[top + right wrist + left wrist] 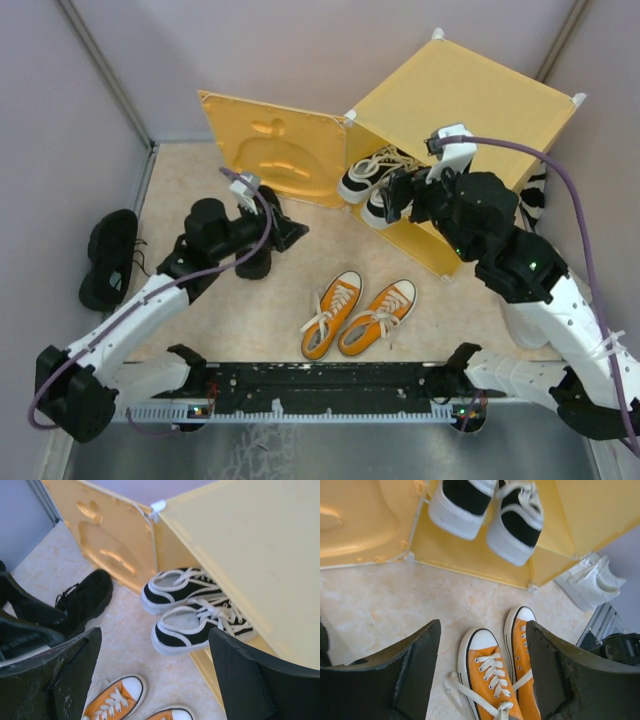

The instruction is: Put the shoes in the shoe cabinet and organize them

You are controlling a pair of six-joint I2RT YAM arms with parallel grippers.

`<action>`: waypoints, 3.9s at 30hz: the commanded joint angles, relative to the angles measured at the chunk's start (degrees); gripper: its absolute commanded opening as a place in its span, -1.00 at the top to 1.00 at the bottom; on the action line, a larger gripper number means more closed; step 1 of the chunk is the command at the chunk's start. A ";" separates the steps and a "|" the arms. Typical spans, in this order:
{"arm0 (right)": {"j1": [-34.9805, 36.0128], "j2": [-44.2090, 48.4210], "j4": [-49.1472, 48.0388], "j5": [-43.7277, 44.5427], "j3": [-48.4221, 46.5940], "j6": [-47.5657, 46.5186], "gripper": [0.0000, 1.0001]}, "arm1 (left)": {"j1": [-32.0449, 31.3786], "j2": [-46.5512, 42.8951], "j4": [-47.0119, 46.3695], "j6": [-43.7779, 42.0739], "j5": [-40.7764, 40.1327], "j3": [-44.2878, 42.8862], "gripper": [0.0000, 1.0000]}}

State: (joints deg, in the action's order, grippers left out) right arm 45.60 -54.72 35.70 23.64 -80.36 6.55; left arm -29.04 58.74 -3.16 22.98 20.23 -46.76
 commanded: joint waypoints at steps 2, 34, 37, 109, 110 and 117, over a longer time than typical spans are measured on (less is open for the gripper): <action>-0.16 -2.99 4.00 2.44 -12.63 -4.23 -0.78 | -7.69 5.97 -21.56 -2.61 -10.69 6.73 -0.57; -0.26 2.60 3.58 7.50 -7.56 -3.96 -0.83 | -17.37 41.63 -43.38 -22.55 -25.93 -12.04 0.45; -0.25 2.68 3.52 8.10 -7.48 -4.04 -0.83 | -17.56 42.71 -42.64 -22.13 -25.64 -13.72 0.54; -0.32 6.47 4.81 10.96 -5.66 -3.16 -0.85 | -19.33 44.99 -26.59 -20.19 -17.47 -29.14 1.00; -0.33 6.61 4.79 11.14 -5.53 -3.12 -0.85 | -19.38 45.31 -26.55 -19.24 -19.21 -29.66 1.00; -0.34 6.98 5.04 11.53 -5.17 -3.16 -0.86 | -19.86 48.76 -27.65 -14.78 -30.35 -32.49 1.00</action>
State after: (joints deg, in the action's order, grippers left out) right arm 45.56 -48.45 41.78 33.69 -85.58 4.08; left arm -49.01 105.16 -28.08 4.95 0.73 -75.75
